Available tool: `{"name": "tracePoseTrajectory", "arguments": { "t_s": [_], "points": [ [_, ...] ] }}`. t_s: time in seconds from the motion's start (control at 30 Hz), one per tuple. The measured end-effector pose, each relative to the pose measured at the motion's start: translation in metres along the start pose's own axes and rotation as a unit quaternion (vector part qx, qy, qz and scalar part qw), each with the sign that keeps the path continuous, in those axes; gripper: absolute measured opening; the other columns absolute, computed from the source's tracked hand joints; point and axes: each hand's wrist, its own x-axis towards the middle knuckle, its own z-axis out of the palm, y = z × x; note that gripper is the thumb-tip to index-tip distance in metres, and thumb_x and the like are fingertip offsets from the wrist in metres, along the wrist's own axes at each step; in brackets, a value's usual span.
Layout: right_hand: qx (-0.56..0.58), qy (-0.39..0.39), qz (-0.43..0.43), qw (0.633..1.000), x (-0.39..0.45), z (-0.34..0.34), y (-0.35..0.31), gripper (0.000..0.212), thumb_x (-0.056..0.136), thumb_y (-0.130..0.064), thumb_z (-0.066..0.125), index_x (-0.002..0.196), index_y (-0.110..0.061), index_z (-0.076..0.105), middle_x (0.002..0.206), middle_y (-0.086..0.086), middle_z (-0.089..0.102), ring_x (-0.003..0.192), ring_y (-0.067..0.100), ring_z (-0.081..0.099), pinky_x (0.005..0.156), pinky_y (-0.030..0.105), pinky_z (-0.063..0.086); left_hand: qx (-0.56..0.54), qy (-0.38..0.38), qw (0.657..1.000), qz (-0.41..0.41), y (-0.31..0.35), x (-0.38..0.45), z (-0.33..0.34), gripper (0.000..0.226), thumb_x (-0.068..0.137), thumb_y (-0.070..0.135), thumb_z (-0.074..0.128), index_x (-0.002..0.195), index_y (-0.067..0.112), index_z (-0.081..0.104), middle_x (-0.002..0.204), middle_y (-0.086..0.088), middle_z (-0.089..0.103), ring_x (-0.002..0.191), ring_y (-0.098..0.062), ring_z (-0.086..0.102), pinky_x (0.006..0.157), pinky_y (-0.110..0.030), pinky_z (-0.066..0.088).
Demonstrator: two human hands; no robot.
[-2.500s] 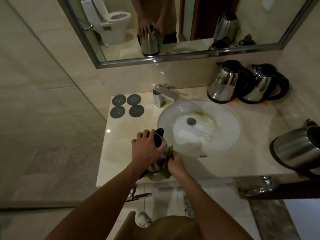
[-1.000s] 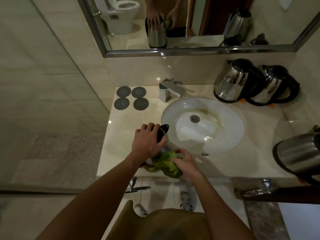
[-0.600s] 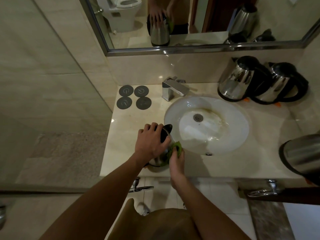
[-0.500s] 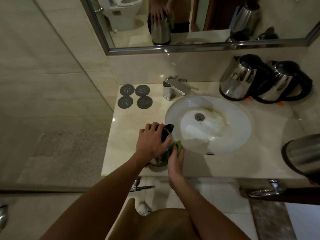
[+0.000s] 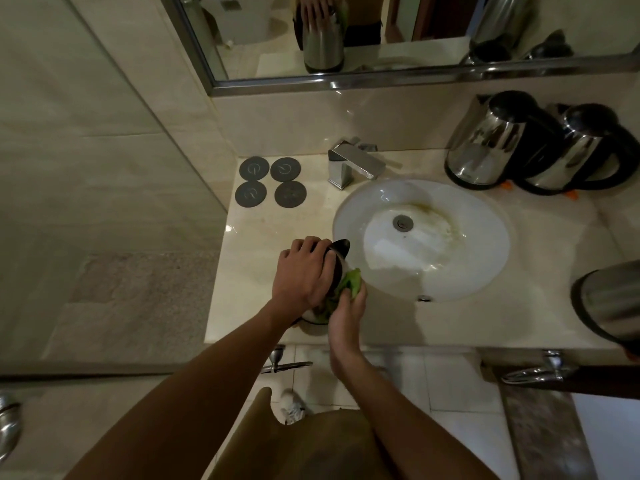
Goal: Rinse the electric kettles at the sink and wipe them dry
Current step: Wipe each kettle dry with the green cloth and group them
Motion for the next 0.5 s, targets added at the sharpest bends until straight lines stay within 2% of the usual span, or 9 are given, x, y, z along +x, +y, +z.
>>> {"name": "tracePoseTrajectory", "arguments": {
  "t_s": [0.1,0.2,0.3,0.4,0.5],
  "points": [
    [-0.059,0.016,-0.049,0.997,-0.008,0.007,-0.005,0.051,0.103,-0.025,0.037,0.153,-0.016,0.029,0.150,0.012,0.033,0.134,0.029,0.038,0.112,0.048,0.035,-0.038,-0.001,0.999,-0.022,0.000,0.001,0.000,0.054,0.096,0.042,0.019,0.124,0.017,0.056,0.124,-0.004,0.058,0.108,-0.026,0.051,0.086,-0.044,0.046],
    [-0.126,-0.026,-0.086,0.988,0.009,-0.004,-0.005,0.054,0.100,-0.029,0.035,0.152,-0.016,0.030,0.147,0.013,0.036,0.133,0.029,0.039,0.112,0.051,0.034,-0.050,-0.007,0.998,-0.027,-0.001,0.001,0.000,0.060,0.094,0.045,0.015,0.130,0.017,0.054,0.128,-0.004,0.057,0.112,-0.026,0.050,0.090,-0.042,0.044],
    [-0.145,-0.058,-0.073,0.985,0.028,-0.009,-0.011,0.048,0.103,-0.027,0.034,0.150,-0.016,0.031,0.145,0.013,0.040,0.131,0.030,0.042,0.111,0.052,0.036,-0.047,-0.008,0.998,-0.028,-0.001,0.002,0.000,0.059,0.095,0.044,0.016,0.130,0.016,0.054,0.128,-0.005,0.057,0.111,-0.026,0.050,0.089,-0.043,0.045],
    [-0.168,-0.045,-0.059,0.983,0.033,-0.004,-0.014,0.044,0.105,-0.026,0.035,0.147,-0.015,0.033,0.142,0.015,0.040,0.127,0.032,0.043,0.109,0.053,0.038,-0.048,-0.008,0.999,-0.022,0.000,0.000,-0.001,0.059,0.096,0.043,0.016,0.129,0.013,0.055,0.126,-0.007,0.059,0.108,-0.028,0.052,0.086,-0.044,0.047],
    [-0.158,-0.048,-0.082,0.983,0.027,-0.007,-0.015,0.042,0.105,-0.023,0.037,0.146,-0.014,0.034,0.140,0.013,0.042,0.126,0.030,0.044,0.108,0.052,0.038,-0.022,-0.024,0.999,0.001,-0.001,0.000,-0.001,0.057,0.099,0.037,0.016,0.124,0.007,0.057,0.128,-0.011,0.059,0.107,-0.032,0.054,0.085,-0.044,0.049]
  ]
}}
